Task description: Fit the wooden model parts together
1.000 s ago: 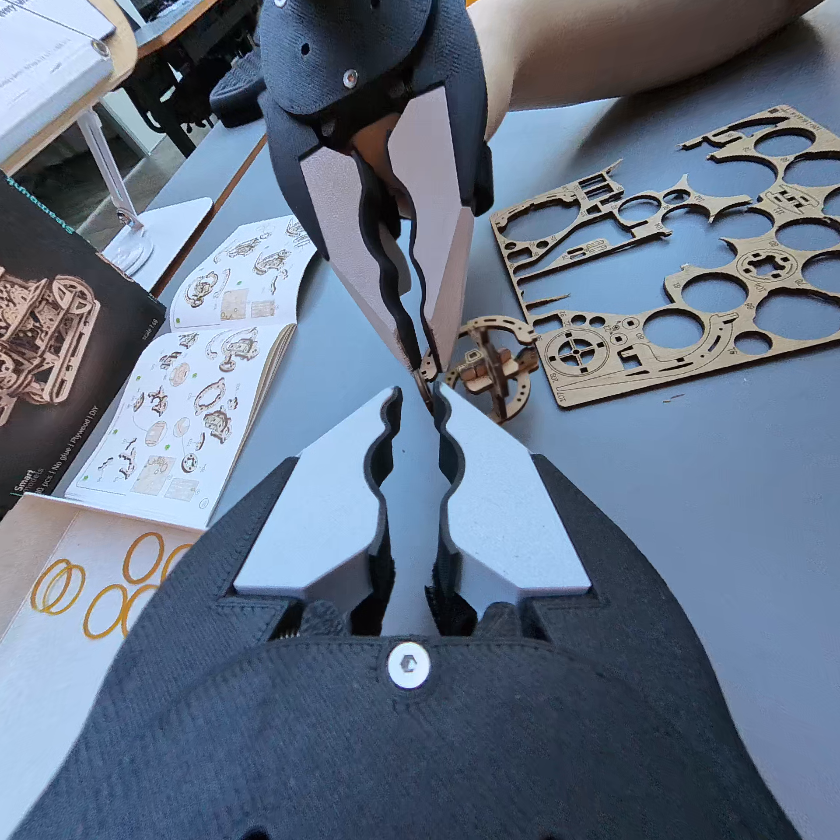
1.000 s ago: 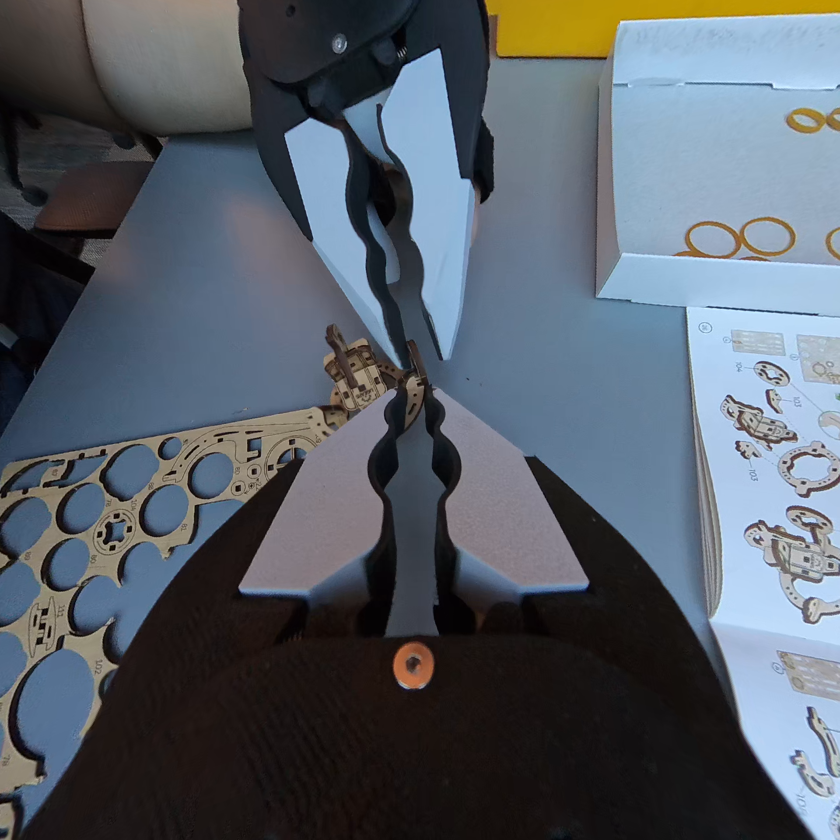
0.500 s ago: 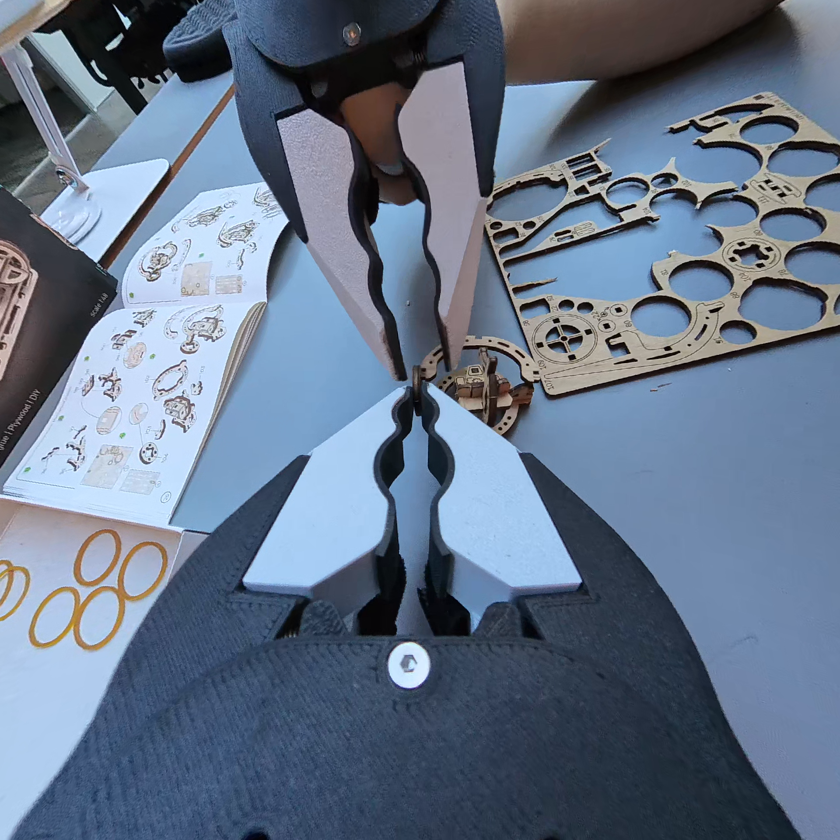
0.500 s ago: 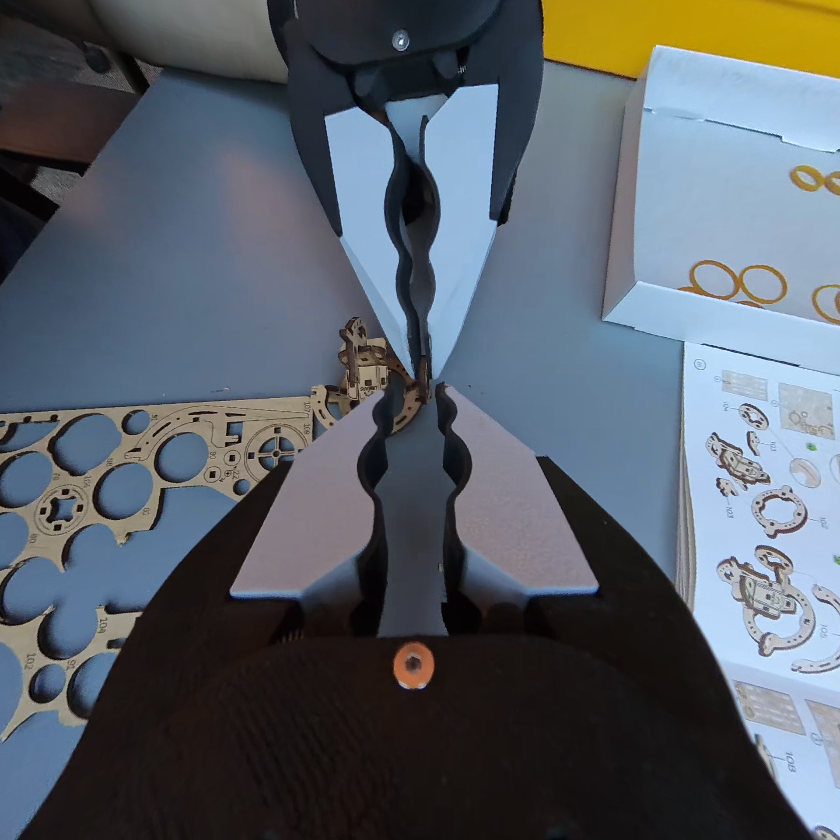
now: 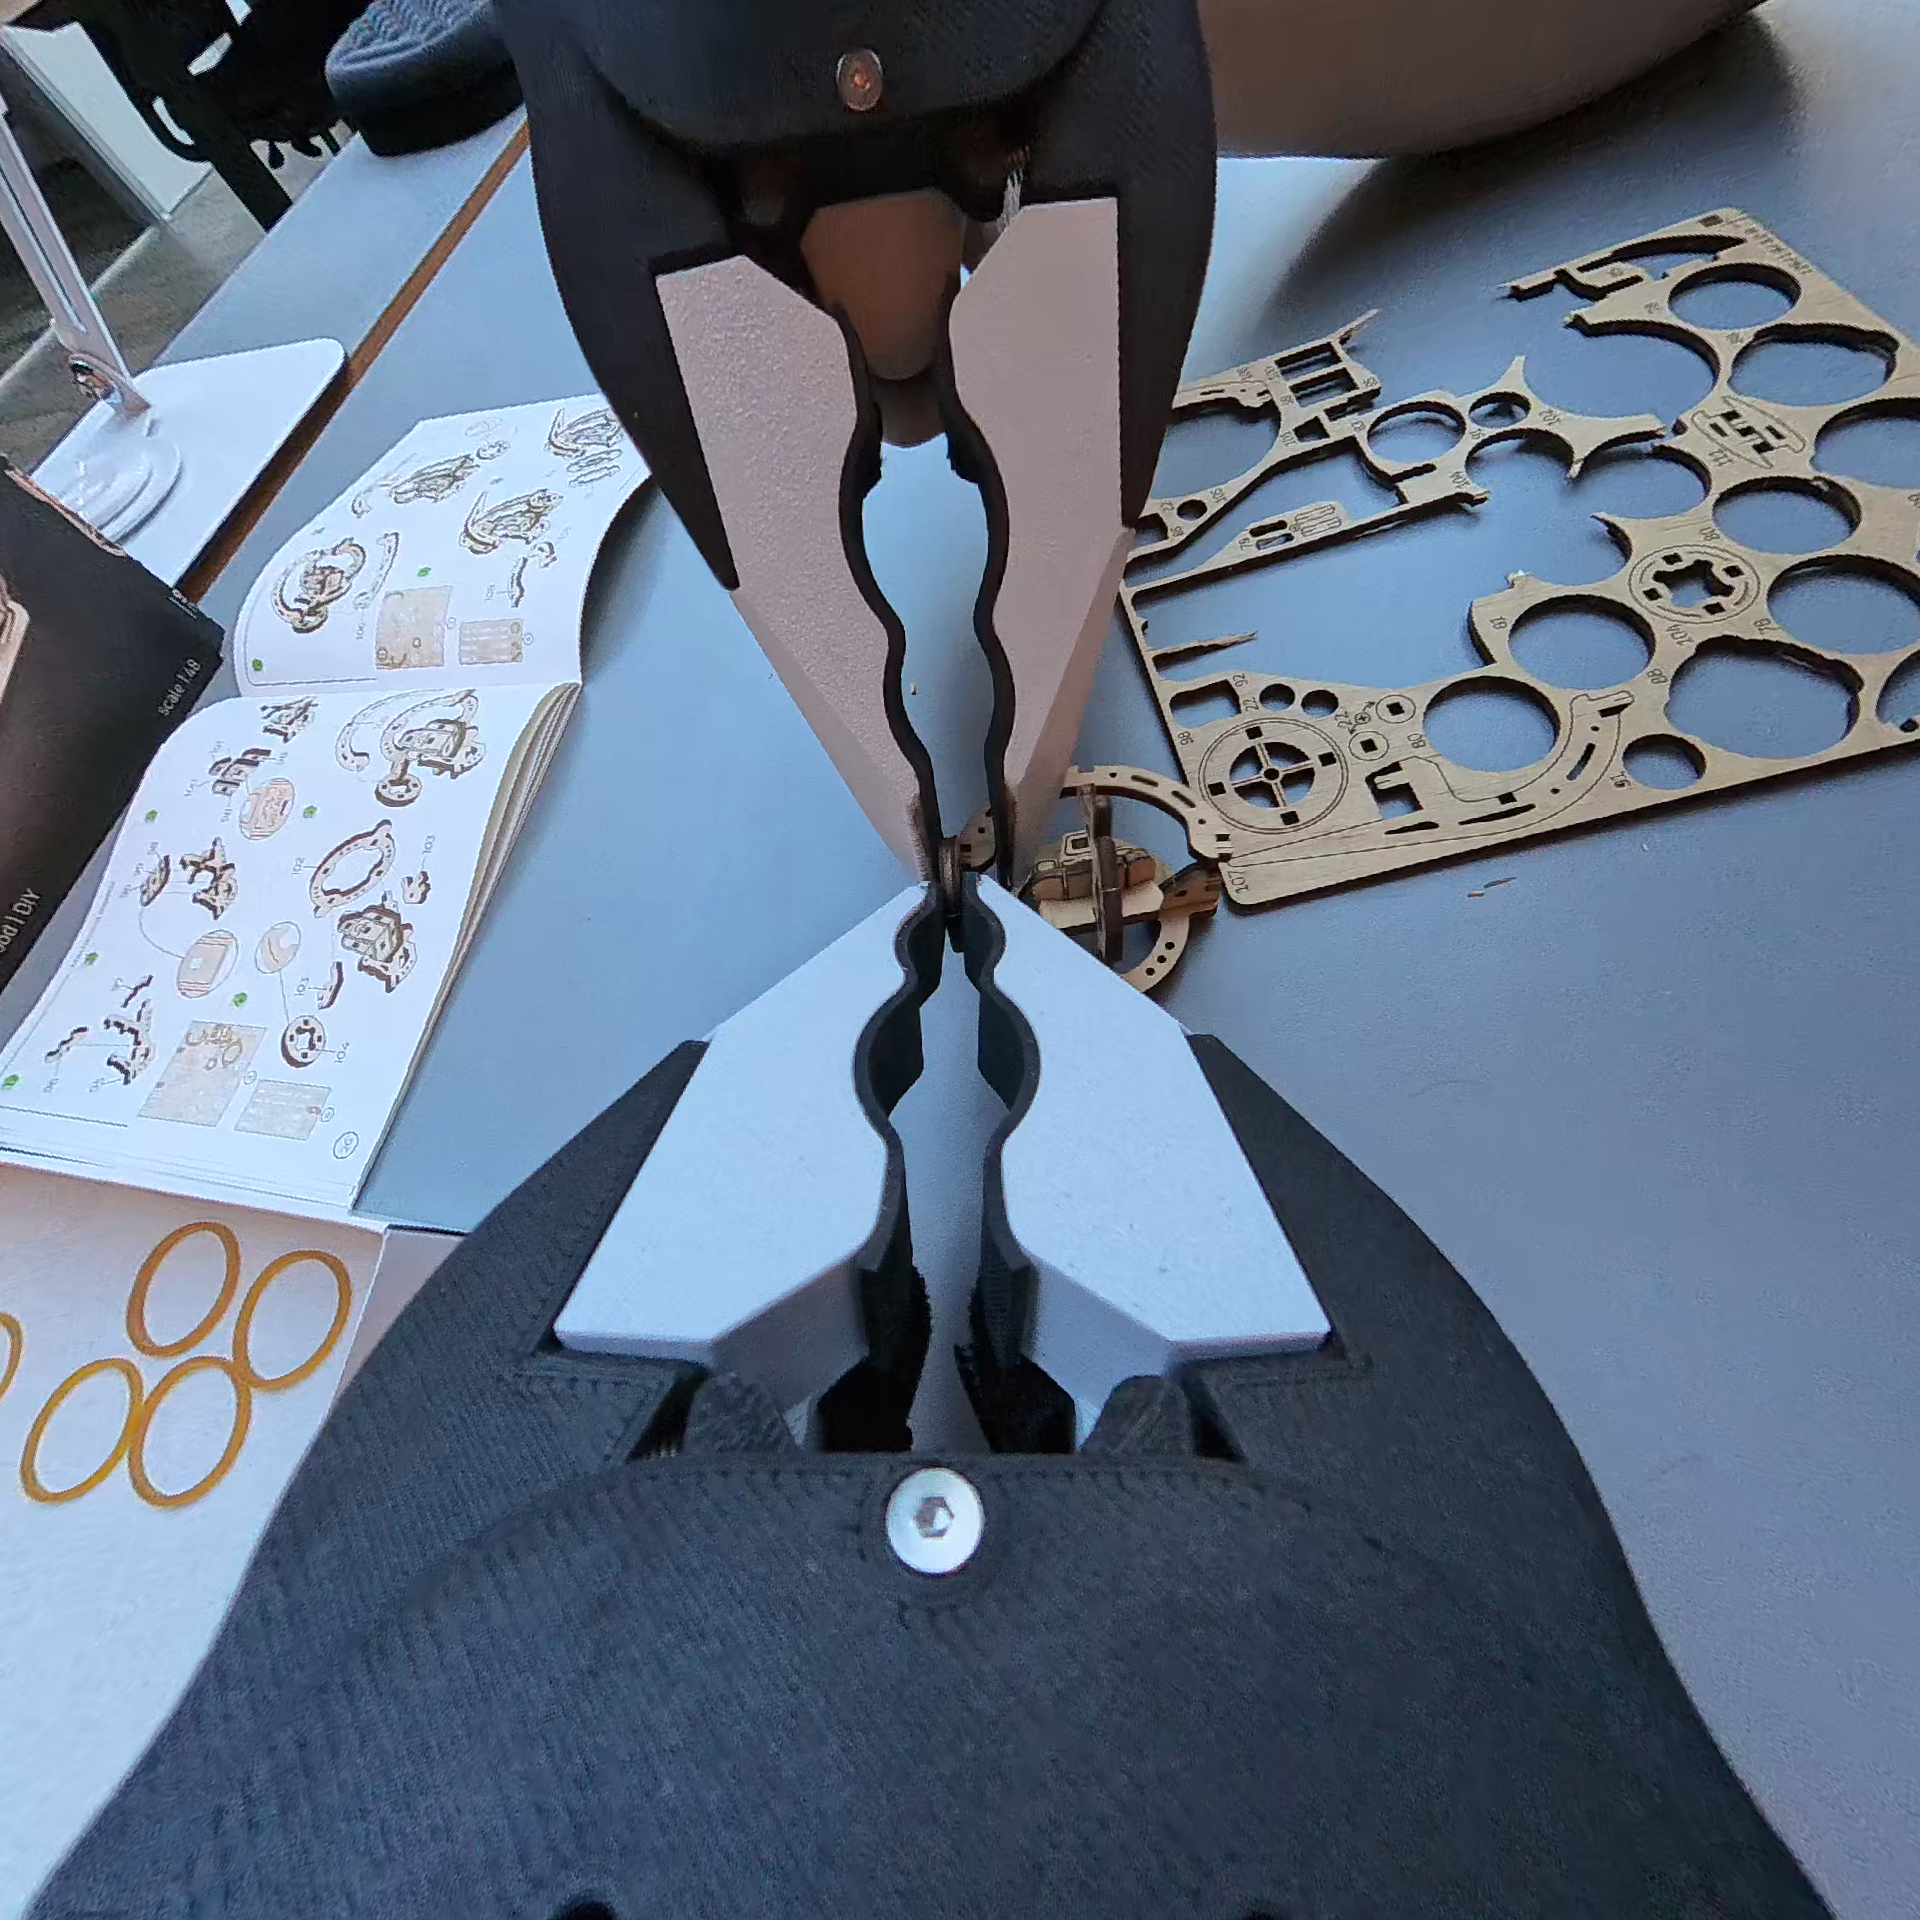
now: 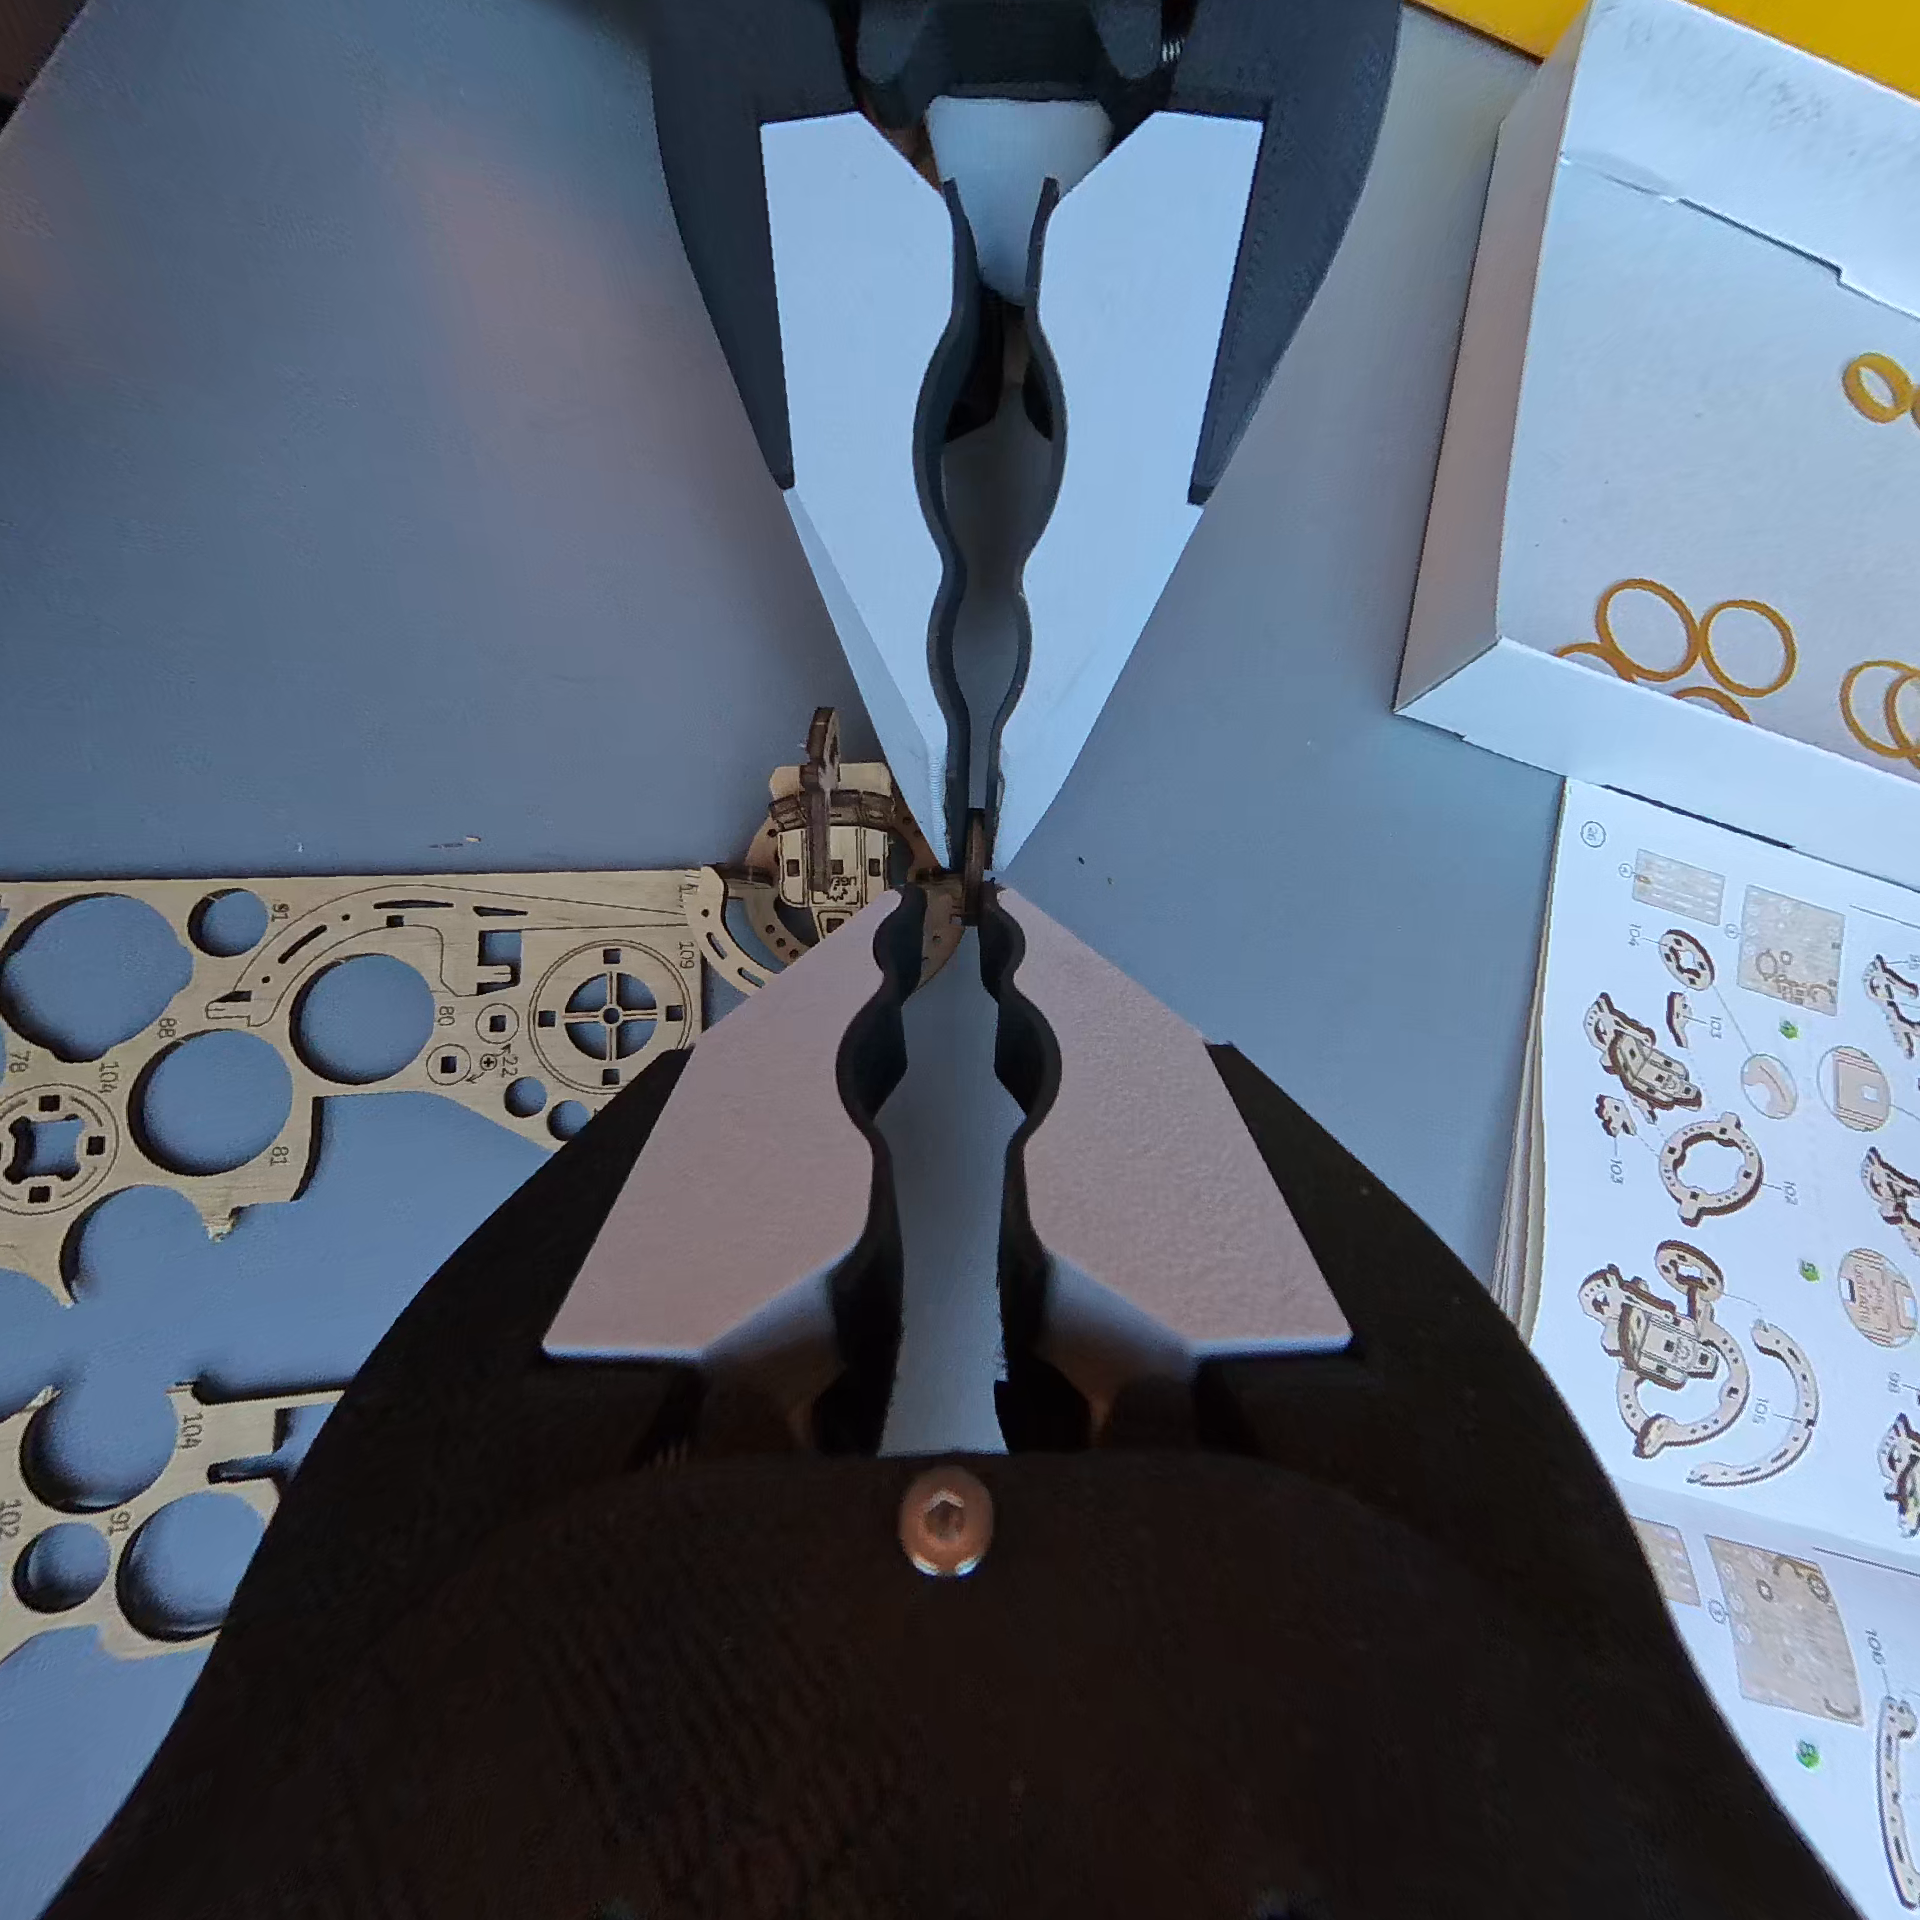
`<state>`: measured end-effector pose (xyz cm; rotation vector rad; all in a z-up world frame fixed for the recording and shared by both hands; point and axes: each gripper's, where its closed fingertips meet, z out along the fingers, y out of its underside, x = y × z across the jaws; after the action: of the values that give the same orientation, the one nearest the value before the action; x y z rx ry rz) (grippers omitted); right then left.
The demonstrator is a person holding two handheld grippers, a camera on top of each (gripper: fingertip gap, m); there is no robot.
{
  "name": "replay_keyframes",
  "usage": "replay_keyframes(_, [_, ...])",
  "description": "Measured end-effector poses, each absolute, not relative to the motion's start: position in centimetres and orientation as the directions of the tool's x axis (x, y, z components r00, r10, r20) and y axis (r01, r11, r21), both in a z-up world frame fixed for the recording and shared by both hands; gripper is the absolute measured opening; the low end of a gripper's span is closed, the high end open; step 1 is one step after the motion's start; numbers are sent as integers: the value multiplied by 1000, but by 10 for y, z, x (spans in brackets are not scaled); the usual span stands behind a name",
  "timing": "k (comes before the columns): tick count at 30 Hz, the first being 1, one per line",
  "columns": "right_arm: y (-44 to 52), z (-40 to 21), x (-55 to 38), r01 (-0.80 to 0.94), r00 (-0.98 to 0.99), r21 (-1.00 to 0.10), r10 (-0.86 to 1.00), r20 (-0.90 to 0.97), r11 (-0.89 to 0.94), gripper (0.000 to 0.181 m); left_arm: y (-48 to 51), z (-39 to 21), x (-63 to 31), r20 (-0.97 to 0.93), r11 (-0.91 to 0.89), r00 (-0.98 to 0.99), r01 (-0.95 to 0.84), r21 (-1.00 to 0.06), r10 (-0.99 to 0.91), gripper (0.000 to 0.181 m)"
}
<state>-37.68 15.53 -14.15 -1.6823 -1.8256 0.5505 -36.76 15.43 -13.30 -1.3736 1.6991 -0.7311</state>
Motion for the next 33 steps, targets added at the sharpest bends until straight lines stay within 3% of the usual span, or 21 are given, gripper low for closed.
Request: replay_keyframes(33, [146, -145, -374, 781, -40, -622, 998, 50, 63, 8, 146, -137, -365, -243, 268, -117, -508, -818, -963, 2])
